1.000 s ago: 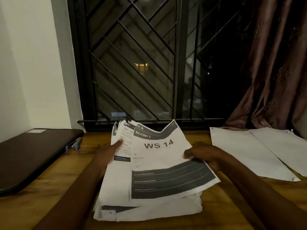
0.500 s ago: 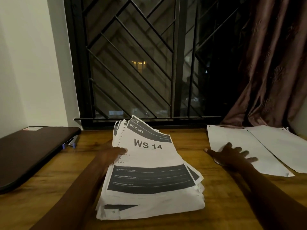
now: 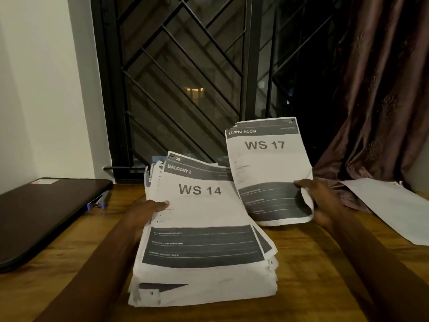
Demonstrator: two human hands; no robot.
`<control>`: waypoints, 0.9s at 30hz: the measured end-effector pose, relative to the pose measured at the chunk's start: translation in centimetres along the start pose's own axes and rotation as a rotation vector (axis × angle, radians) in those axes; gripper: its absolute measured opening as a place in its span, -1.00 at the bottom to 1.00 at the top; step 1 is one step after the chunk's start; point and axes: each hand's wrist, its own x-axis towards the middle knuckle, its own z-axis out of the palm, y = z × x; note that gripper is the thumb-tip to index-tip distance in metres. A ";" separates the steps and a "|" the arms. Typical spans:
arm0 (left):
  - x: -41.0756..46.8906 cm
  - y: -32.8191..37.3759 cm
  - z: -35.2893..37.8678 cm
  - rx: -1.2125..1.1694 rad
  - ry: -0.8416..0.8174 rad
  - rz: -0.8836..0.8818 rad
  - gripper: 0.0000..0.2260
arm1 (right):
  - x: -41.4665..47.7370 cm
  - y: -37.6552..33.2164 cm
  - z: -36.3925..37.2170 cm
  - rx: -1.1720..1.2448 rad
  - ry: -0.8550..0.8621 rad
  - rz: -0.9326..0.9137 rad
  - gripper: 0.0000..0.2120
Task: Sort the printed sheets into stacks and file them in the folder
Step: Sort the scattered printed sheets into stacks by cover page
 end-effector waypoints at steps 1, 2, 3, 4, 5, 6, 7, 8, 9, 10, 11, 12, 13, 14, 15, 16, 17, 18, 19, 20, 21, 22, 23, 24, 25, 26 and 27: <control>0.1 0.1 -0.4 -0.028 -0.001 -0.002 -0.87 | -0.1 0.2 0.0 -0.013 0.018 0.010 -0.89; 0.3 0.1 -0.7 -0.072 -0.005 0.008 -0.85 | -0.3 0.5 0.1 -0.055 0.037 0.029 -0.86; 0.3 0.3 -1.1 -0.100 0.003 0.023 -0.82 | -0.2 0.9 0.1 -0.108 0.071 0.052 -0.81; 0.0 0.7 -1.4 -0.106 0.024 0.056 -0.78 | -0.3 1.3 0.1 -0.156 0.094 0.083 -0.77; -0.6 1.2 -1.6 -0.131 0.062 0.092 -0.72 | -0.1 1.9 0.0 -0.171 0.116 0.126 -0.75; -0.8 1.4 -2.0 -0.142 0.098 0.125 -0.72 | -0.2 2.3 -0.1 -0.173 0.128 0.171 -0.77; -1.2 1.7 -2.4 -0.173 0.113 0.145 -0.75 | 0.0 2.7 -0.3 -0.179 0.144 0.195 -0.83; -1.6 1.9 -2.7 -0.205 0.111 0.157 -0.78 | 0.0 2.9 -0.4 -0.180 0.130 0.211 -0.91; -1.9 2.0 -3.0 -0.254 0.094 0.159 -0.83 | 0.0 3.1 -0.3 -0.185 0.108 0.228 -0.96; -1.6 1.9 -3.3 -0.269 0.107 0.179 -0.80 | -0.1 3.0 0.0 -0.185 0.058 0.253 -0.94; -1.6 2.0 -3.1 -0.236 0.131 0.180 -0.62 | -0.1 3.1 0.4 -0.167 -0.011 0.269 -0.92; -1.9 2.2 -2.4 -0.200 0.159 0.177 -0.49 | -0.5 3.1 1.2 -0.137 -0.101 0.297 -0.87; -1.8 2.0 -1.7 -0.212 0.170 0.190 -0.49 | -1.1 3.0 2.4 -0.114 -0.207 0.328 -0.82; -2.1 2.2 -0.7 -0.213 0.167 0.198 -0.55 | -1.9 3.0 3.6 -0.099 -0.298 0.335 -0.78; -2.3 2.1 0.3 -0.208 0.148 0.204 -0.59 | -2.4 3.0 4.6 -0.078 -0.362 0.345 -0.77; -2.0 1.6 1.1 -0.205 0.133 0.185 -0.63 | -2.9 3.1 5.7 -0.038 -0.390 0.358 -0.75; -1.5 0.9 1.6 -0.177 0.132 0.134 -0.66 | -3.6 3.0 6.3 -0.012 -0.396 0.354 -0.73; -1.0 0.2 1.8 -0.140 0.150 0.074 -0.69 | -4.0 3.0 6.7 0.012 -0.411 0.369 -0.71; -0.9 -0.2 1.9 -0.120 0.147 0.025 -0.73 | -4.2 3.1 6.9 0.068 -0.450 0.401 -0.73; -0.6 -0.6 1.6 -0.113 0.155 -0.009 -0.76 | -4.2 3.1 7.0 0.116 -0.463 0.416 -0.75; -0.4 -0.8 1.4 -0.110 0.159 -0.026 -0.81 | -4.1 3.0 6.8 0.157 -0.478 0.420 -0.74; -0.5 -0.7 1.4 -0.086 0.181 -0.030 -0.86 | -3.5 3.2 6.6 0.184 -0.487 0.422 -0.66; -0.8 -0.6 1.6 -0.089 0.189 -0.030 -0.92 | -2.9 3.3 6.3 0.185 -0.457 0.426 -0.55; -0.9 -0.4 1.8 -0.081 0.174 -0.040 -0.96 | -2.4 3.4 6.1 0.159 -0.442 0.433 -0.47; -1.1 -0.4 2.1 -0.088 0.155 -0.044 -0.96 | -1.9 3.4 6.0 0.109 -0.450 0.426 -0.45; -1.2 -0.3 2.3 -0.092 0.133 -0.050 -0.94 | -1.8 3.5 6.2 0.030 -0.471 0.413 -0.50; -1.4 -0.2 2.8 -0.083 0.117 -0.047 -0.93 | -1.9 3.5 6.4 -0.075 -0.473 0.398 -0.57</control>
